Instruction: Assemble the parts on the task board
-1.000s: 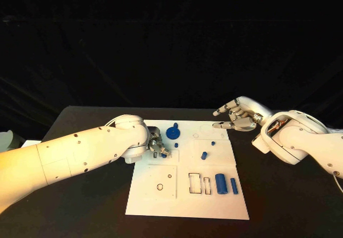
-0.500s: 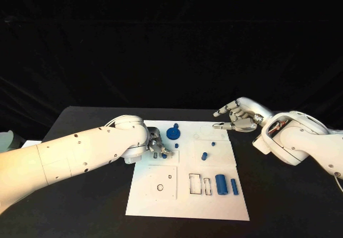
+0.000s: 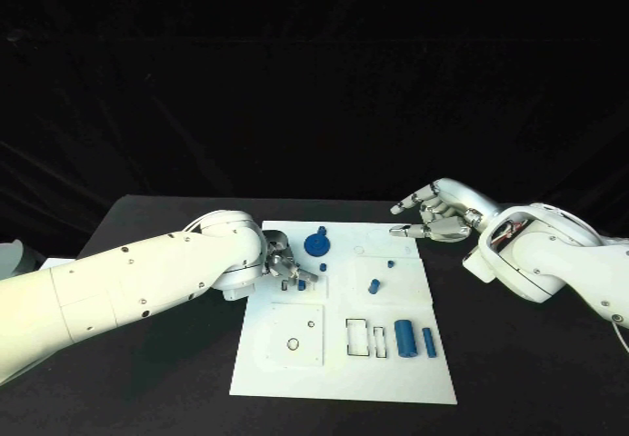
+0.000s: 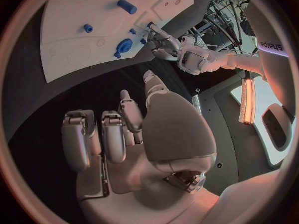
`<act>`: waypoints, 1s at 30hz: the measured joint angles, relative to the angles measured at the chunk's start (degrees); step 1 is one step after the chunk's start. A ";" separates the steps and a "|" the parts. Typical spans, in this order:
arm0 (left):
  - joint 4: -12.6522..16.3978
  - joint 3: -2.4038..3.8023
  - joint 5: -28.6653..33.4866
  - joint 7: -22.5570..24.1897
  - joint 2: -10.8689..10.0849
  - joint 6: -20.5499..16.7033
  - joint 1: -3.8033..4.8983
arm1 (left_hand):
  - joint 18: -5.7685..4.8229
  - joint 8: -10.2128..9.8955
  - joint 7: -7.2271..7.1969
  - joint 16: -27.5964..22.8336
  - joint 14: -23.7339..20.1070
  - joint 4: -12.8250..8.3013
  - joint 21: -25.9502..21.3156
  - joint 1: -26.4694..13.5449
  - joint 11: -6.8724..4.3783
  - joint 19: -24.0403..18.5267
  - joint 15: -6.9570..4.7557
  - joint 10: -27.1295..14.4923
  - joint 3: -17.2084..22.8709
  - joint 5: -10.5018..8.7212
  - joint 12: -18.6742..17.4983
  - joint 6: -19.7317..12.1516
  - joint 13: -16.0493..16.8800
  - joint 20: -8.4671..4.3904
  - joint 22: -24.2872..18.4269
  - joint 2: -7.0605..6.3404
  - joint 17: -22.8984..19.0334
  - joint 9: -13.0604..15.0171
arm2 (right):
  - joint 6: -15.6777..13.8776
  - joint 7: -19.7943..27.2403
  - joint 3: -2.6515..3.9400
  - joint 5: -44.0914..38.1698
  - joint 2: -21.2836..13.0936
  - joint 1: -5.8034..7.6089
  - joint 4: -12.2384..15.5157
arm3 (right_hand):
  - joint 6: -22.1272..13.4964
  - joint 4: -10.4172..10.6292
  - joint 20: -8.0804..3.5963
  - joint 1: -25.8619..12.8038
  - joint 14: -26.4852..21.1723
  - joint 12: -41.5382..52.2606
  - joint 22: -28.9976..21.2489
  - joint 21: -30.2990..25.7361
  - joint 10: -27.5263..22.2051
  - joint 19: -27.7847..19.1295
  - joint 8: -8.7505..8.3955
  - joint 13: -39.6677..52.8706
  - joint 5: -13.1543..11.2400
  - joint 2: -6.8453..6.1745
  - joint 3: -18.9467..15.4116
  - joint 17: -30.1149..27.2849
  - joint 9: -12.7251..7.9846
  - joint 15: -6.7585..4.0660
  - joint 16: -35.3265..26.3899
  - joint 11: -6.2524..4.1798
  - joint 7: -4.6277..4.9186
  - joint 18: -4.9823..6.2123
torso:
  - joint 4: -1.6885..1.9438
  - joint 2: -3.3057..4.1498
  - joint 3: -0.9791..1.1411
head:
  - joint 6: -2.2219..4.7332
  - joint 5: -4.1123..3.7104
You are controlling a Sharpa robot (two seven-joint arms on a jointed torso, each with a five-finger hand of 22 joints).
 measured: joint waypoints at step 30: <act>-16.55 1.07 4.47 1.86 4.40 5.99 7.39 | 0.02 -9.19 3.56 0.00 0.30 -0.29 -2.00 10.68 3.17 -0.01 2.36 -3.77 -7.09 0.68 -4.65 -2.95 -6.01 1.86 -0.01 3.99 -0.02 -8.79 | 0.11 0.06 -0.24 0.11 0.85 -0.28 -1.29 | 0.00 0.40 0.00 -0.24 0.00 -0.22 0.03 0.00 0.00 0.00 0.00 0.00 0.68 0.24 -0.40 -0.02 0.00 0.00 0.00 0.00 0.00 0.00 | 0.00 0.10 -0.04 | 0.69 0.60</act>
